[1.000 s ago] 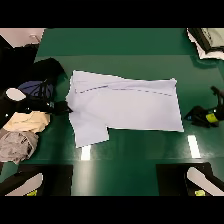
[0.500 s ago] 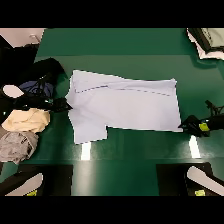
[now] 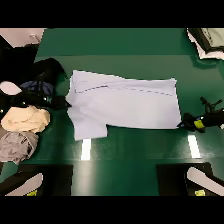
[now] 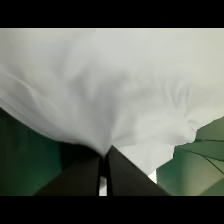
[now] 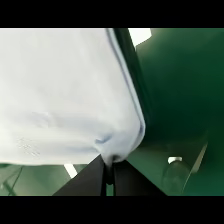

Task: Fold the shirts.

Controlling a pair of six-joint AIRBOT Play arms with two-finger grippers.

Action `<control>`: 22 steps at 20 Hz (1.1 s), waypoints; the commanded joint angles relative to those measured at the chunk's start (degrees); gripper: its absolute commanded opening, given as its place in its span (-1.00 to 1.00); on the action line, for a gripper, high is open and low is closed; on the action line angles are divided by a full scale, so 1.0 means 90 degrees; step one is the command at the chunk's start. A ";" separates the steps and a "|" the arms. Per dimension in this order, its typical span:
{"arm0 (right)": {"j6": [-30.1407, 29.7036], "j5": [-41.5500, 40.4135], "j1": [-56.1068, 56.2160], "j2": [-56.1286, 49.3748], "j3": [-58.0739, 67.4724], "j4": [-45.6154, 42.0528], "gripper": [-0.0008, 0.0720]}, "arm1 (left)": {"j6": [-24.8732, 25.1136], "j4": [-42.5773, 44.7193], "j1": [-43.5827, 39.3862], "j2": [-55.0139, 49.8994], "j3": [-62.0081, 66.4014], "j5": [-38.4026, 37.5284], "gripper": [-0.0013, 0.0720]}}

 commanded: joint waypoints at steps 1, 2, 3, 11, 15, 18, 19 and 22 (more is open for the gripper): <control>0.0005 0.0175 0.0024 0.0627 0.0593 0.0546 -0.94 | -0.0015 0.0007 0.0017 0.0070 0.1124 -0.0187 -0.88; 0.0005 0.0170 0.0024 0.0911 0.1022 0.0850 -0.94 | -0.0049 0.0007 0.0017 0.0109 0.1739 -0.0279 -0.88; 0.0010 0.0107 0.0024 0.1156 0.1481 0.1163 -0.94 | -0.0138 0.0010 0.0017 0.0158 0.2404 -0.0364 -0.88; 0.0070 -0.0410 0.0007 0.2373 0.5867 0.1430 -0.94 | -0.0508 0.0010 0.0017 0.0299 0.8053 -0.0862 -0.88; 0.0155 -0.0374 0.0005 0.2718 0.7332 0.0877 -0.94 | -0.0510 0.0012 0.0017 0.1222 0.8170 -0.0325 -0.88; 0.0469 -0.0078 0.0007 0.2730 0.8138 0.0034 -0.94 | -0.0505 0.0012 0.0017 0.1676 0.8172 -0.0090 -0.89; 0.0539 0.0180 0.0007 0.2603 0.8463 -0.0206 -0.94 | -0.0508 0.0010 0.0017 0.1705 0.8167 -0.0121 -0.88; 0.0685 0.0950 0.0007 0.1970 0.9175 -0.0413 -0.95 | -0.0580 0.0189 0.0017 0.1688 0.7514 -0.0143 -0.88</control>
